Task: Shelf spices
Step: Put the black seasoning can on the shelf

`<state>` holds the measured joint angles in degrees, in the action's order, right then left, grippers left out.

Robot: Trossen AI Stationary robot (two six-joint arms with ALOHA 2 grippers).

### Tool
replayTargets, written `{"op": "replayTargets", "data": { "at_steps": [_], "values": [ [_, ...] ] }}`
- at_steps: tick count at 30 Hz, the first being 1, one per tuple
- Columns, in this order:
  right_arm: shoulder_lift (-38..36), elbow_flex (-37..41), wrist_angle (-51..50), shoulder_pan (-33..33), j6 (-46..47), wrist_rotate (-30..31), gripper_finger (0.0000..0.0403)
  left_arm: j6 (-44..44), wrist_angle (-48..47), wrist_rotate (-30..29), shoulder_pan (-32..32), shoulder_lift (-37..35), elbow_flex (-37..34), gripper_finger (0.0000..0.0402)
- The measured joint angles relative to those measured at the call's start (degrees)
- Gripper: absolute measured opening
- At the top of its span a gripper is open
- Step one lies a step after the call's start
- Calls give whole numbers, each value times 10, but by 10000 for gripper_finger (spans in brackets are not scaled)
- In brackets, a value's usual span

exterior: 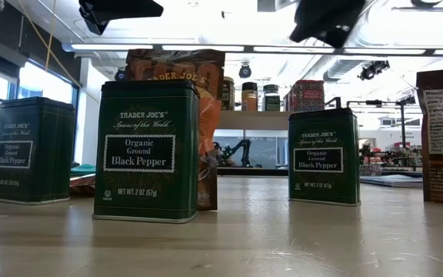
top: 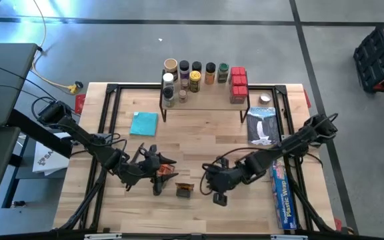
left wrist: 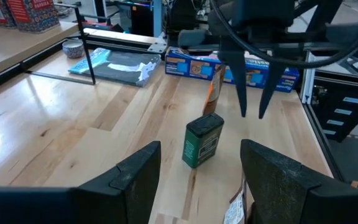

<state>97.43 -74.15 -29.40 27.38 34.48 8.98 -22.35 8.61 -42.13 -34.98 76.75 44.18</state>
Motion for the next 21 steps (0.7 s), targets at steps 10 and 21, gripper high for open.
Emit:
{"op": "replayTargets", "data": {
  "at_steps": [10, 21],
  "values": [
    [0, 0, -47, -38, -8, -5, 101, 0, -3, 0, 0, 0, 0, 215],
    [21, 0, -90, -34, -9, 28, 268, -5, -13, 0, 0, 0, -2, 215]
  ]
}}
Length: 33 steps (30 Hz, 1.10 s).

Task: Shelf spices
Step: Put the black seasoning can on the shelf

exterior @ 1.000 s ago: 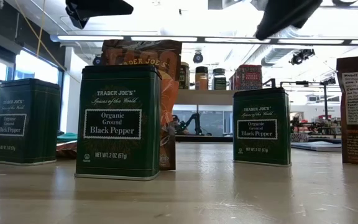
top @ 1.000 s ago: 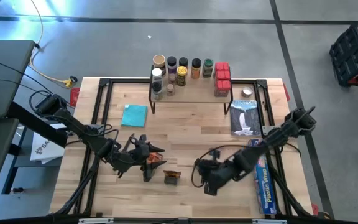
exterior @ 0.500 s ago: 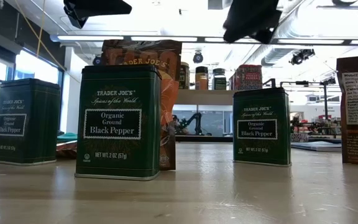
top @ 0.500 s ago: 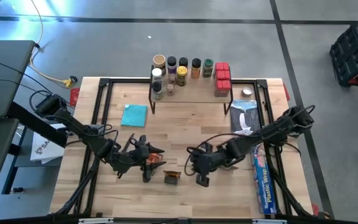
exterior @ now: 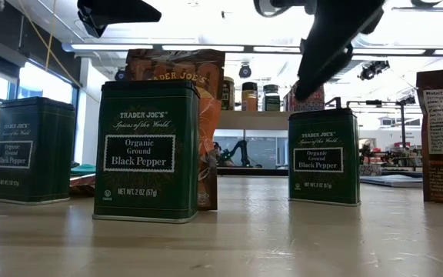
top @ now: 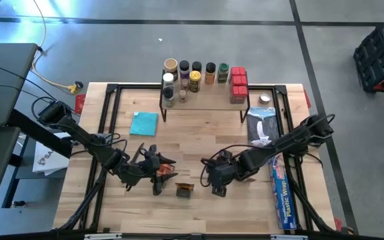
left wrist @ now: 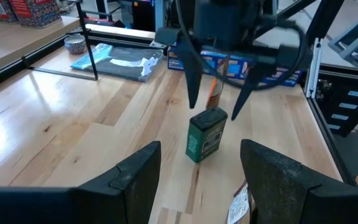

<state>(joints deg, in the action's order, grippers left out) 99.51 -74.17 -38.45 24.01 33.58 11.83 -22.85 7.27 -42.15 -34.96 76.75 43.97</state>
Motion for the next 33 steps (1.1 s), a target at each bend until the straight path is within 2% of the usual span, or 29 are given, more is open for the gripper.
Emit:
{"op": "replayTargets", "data": {
  "at_steps": [3, 13, 18, 24, 29, 33],
  "values": [
    [15, 0, -5, 0, 33, 11, 280, 0, -1, 0, 0, 0, 0, 215],
    [55, 0, -23, 0, 102, 16, 276, 0, -1, 0, 0, 0, 0, 215],
    [67, 0, -25, 0, 103, 16, 225, 0, -1, 0, 0, 0, 0, 215],
    [70, 0, -25, 0, 86, 15, 114, 0, -1, 0, 0, 0, 0, 215],
    [48, -1, -27, -12, 51, 0, 109, 0, -1, 0, 0, 0, 0, 215],
    [16, -43, -74, -38, -4, 0, 109, -1, -1, 0, 0, 0, 0, 215]
  ]
}}
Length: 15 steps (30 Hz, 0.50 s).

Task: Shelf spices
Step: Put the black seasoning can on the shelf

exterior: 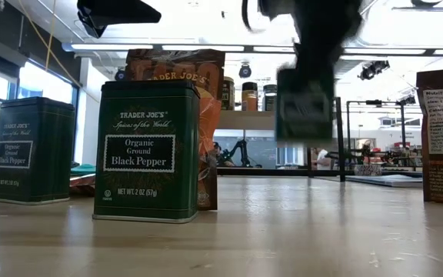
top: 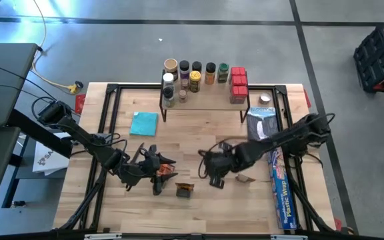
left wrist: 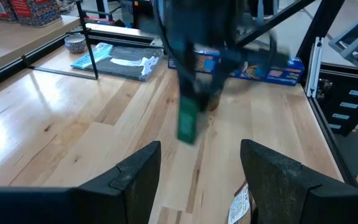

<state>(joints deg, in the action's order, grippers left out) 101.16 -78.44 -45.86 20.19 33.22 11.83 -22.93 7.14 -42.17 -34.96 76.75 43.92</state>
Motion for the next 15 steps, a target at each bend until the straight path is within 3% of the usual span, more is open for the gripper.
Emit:
{"op": "replayTargets", "data": {
  "at_steps": [5, 10, 15],
  "values": [
    [-20, -108, -112, -58, -118, 30, 109, -1, 0, 0, 0, 0, 0, 215],
    [-19, -229, -180, -158, -274, 29, 109, -4, 1, 0, 0, 0, 0, 215],
    [-18, -293, -179, -289, -403, -66, 109, -5, 1, 0, 0, 0, 0, 215]
  ]
}}
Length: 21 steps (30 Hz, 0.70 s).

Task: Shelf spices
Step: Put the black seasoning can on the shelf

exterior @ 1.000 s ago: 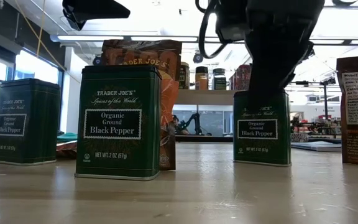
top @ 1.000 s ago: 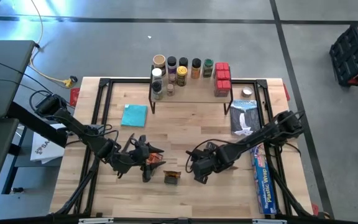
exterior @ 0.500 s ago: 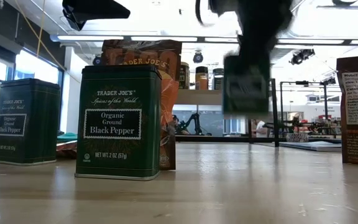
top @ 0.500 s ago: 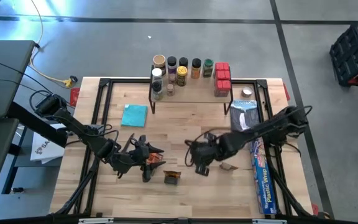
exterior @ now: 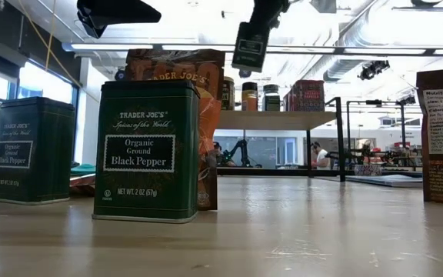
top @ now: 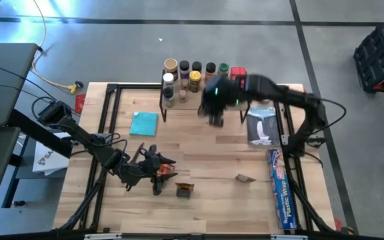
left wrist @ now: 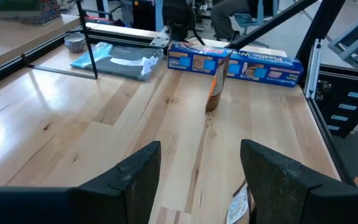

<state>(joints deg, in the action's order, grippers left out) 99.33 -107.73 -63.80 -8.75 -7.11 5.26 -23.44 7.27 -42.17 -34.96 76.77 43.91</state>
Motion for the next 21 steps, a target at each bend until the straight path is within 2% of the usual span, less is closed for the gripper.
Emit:
{"op": "replayTargets", "data": {
  "at_steps": [4, 7, 13, 21],
  "values": [
    [3, -3, 11, -88, -71, -57, 109, 0, 0, 0, 0, 0, 0, 215],
    [18, -2, 21, -129, -88, -97, 109, 0, 1, -1, 1, 0, 0, 215],
    [61, -2, 20, -153, -145, -109, 109, 1, -1, -4, 5, 0, 0, 215],
    [85, -2, 23, -179, -147, -104, 110, 1, -1, -3, 5, 0, 0, 215]
  ]
}}
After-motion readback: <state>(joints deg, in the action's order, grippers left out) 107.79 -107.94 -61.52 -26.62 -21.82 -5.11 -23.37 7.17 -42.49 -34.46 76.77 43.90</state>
